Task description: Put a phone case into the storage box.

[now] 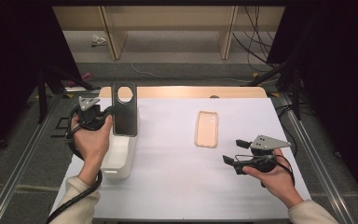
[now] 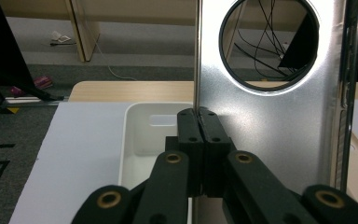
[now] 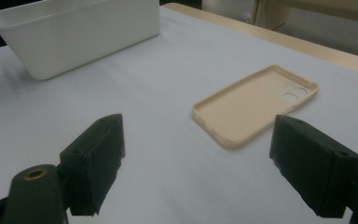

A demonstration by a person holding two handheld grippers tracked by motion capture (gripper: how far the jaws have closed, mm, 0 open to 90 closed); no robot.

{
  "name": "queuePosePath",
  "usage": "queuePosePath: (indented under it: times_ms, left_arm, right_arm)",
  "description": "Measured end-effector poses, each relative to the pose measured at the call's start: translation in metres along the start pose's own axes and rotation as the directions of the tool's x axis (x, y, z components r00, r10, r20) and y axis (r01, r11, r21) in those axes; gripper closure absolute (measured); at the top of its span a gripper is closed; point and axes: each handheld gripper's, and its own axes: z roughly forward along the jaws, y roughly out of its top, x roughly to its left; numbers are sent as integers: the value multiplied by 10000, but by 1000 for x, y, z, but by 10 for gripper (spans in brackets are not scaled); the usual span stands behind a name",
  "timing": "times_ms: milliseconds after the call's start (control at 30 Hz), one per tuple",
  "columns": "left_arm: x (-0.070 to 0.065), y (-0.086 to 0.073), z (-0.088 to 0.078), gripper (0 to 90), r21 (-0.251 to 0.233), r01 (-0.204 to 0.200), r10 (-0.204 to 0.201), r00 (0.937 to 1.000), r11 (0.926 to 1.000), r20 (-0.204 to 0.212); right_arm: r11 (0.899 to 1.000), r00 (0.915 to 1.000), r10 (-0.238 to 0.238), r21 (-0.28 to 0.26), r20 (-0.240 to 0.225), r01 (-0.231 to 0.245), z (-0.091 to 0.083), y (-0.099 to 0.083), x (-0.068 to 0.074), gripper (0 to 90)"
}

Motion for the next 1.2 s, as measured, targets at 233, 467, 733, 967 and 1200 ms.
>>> queuePosePath:
  times_ms: [233,467,733,967,1200]
  left_arm:
    - [4,0,1,887,6,-69,70,9999,10000,-151]
    - [7,0,2,887,17,-18,18,9997,10000,-238]
    - [12,1,4,887,-12,67,-68,9994,10000,-327]
    - [14,1,6,887,-17,14,-15,9993,10000,-373]
    - [16,3,7,887,-39,50,-51,9992,10000,-390]
  right_arm:
    - [10000,10000,-9,-3,3,9,0,0,0,189]
    - [10000,10000,-10,-2,-10,10,0,0,0,190]
    - [10000,10000,-21,4,-8,21,0,0,0,191]
    - [10000,10000,-12,-16,5,12,0,0,0,192]
    - [10000,10000,3,-27,4,-3,0,0,0,193]
